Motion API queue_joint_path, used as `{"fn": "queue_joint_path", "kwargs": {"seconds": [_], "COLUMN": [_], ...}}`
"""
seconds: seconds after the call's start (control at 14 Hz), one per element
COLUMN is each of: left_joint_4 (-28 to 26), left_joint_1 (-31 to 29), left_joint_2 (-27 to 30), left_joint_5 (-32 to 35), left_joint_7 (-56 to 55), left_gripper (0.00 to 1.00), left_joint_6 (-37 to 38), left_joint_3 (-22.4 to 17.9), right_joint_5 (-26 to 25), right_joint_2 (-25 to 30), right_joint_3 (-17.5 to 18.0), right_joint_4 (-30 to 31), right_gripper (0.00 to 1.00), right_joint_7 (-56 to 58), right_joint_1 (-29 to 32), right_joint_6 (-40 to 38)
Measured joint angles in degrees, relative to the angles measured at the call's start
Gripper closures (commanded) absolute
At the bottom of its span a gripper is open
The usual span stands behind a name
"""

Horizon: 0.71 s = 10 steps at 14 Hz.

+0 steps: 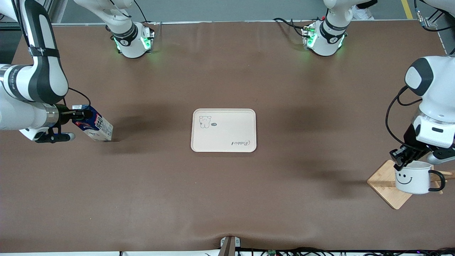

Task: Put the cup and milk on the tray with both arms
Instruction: 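Lift the mug off the stand peg with the left gripper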

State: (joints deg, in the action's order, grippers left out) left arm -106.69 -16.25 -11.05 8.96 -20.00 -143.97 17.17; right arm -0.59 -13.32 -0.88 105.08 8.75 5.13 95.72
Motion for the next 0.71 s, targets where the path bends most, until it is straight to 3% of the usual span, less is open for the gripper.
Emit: {"fn": "queue_joint_path", "kwargs": {"seconds": [0.36,0.71], "left_joint_4": [0.02,-0.28], "left_joint_1": [0.02,0.51], "left_joint_2": [2.07,1.73], "left_joint_5": [0.0,0.0], "left_joint_7": [-0.65,-4.22], "left_gripper": [1.0,1.0], "left_joint_6": [7.98,13.51], "left_joint_3": [4.29,12.86], "right_joint_5": [0.17,0.41], "right_joint_2": [0.02,0.03], "right_joint_3": [0.36,0.55], "right_joint_4": [-5.53,-11.35], "right_gripper": [0.83,0.83], "right_joint_7": [0.0,0.0], "right_joint_1": [-0.52,-2.17], "right_joint_6": [-3.21,-7.06]}}
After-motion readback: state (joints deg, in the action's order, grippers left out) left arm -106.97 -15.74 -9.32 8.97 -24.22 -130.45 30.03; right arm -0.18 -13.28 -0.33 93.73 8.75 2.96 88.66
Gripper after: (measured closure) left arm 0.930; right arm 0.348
